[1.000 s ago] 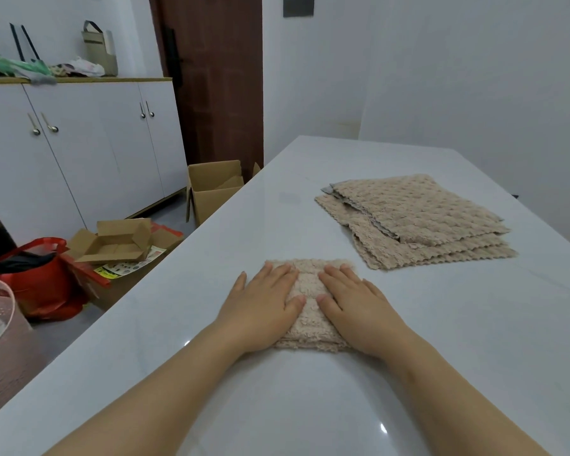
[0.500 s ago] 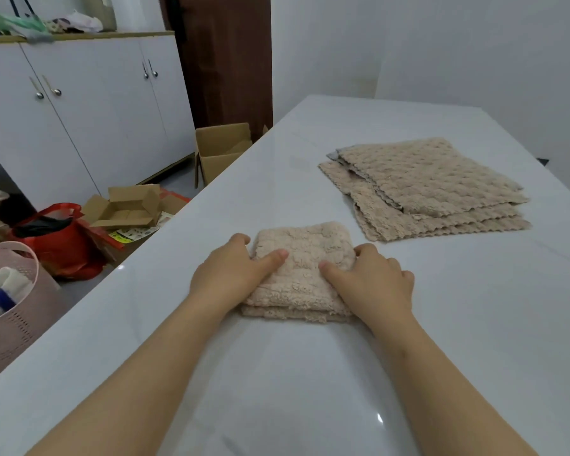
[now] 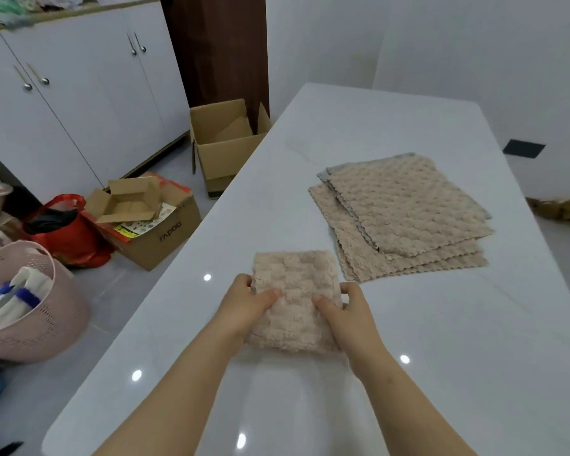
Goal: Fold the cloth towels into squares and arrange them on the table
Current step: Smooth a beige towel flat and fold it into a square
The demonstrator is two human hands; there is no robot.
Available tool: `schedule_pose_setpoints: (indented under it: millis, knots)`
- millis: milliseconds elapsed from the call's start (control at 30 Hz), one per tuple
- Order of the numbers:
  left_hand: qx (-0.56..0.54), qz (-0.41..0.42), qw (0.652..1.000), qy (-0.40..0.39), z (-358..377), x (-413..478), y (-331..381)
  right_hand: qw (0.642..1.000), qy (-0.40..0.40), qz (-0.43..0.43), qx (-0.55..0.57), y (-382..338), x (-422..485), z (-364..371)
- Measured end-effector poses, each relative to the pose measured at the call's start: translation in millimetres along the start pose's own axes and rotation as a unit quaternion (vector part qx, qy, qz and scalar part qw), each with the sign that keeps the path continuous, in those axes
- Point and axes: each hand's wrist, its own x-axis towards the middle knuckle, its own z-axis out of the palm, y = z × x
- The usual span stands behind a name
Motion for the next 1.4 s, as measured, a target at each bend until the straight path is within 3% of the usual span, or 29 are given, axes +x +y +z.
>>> schedule_pose_setpoints:
  millis: [167, 367, 767, 1100, 1400]
  knots:
    - [-0.051, 0.015, 0.999, 0.004, 12.9, -12.8, 24.3, 0.995, -0.045, 0.015, 0.086, -26.7, -9.9, -28.8]
    - [-0.018, 0.059, 0.998, -0.002, 54.8, -36.0, 43.6, 0.988, -0.073, 0.032, 0.130, -28.4, -11.5, -78.6]
    - [-0.108, 0.028, 0.992, 0.060, 196.7, -118.0, 36.3, 0.978, -0.193, 0.000, 0.083, -12.8, -20.9, -236.3]
    - [-0.132, 0.064, 0.989, 0.027, 257.4, -151.2, 45.3, 0.973, -0.212, -0.013, 0.088, -8.2, -32.8, -301.2]
    - [-0.125, 0.093, 0.986, 0.066, 338.4, -122.6, 81.3, 0.969, -0.228, -0.023, 0.093, -14.7, 19.3, -376.5]
